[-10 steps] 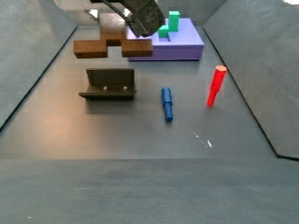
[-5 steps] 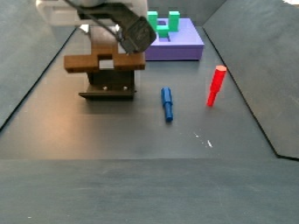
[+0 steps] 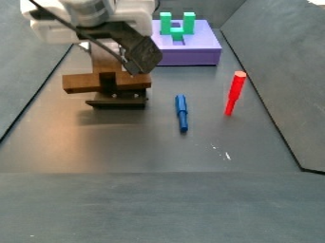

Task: Pick up the brown object. Move up. Place the brown object on the fixture. Regrasp the brown object. Move to above the board. Insert the brown object.
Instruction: Place the brown object on the fixture.

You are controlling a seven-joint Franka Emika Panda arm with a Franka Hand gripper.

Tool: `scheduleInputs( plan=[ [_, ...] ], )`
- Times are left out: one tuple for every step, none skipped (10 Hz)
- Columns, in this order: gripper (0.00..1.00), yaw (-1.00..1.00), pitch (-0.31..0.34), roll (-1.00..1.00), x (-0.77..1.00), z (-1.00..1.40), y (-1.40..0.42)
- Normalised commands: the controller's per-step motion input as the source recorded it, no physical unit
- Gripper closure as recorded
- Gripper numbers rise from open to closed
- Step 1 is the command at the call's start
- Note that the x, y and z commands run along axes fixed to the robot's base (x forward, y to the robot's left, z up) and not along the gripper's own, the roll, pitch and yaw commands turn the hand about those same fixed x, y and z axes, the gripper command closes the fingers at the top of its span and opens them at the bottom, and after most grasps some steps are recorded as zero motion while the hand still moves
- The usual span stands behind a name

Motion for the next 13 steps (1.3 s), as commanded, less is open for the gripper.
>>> scheduleInputs(
  plan=[
    [1.00,-0.11,0.000,-0.61,0.00,-0.18,0.21],
    [1.00,-0.19,0.091,-0.55,0.04,-0.06,0.19],
    [1.00,-0.23,0.111,-0.44,0.06,-0.06,0.13],
    [1.00,-0.20,0.074,-0.34,0.07,-0.07,0.07],
    [1.00,-0.21,0.131,-0.17,0.13,-0.06,0.02],
    [1.00,-0.21,0.134,-0.12,0.14,-0.12,0.07],
    [1.00,-0.19,0.034,-0.19,0.08,-0.19,0.13],
    [1.00,-0.11,0.000,-0.22,0.02,-0.19,0.16],
    [1.00,-0.11,0.000,-0.21,0.00,-0.19,0.19],
    [1.00,-0.10,0.000,-0.23,0.00,-0.16,0.16],
    [1.00,0.00,0.006,-0.11,0.02,-0.01,0.00],
    [1.00,0.00,0.000,0.00,0.00,0.00,0.00],
    [0.00,0.00,0.000,0.00,0.00,0.00,0.00]
  ],
)
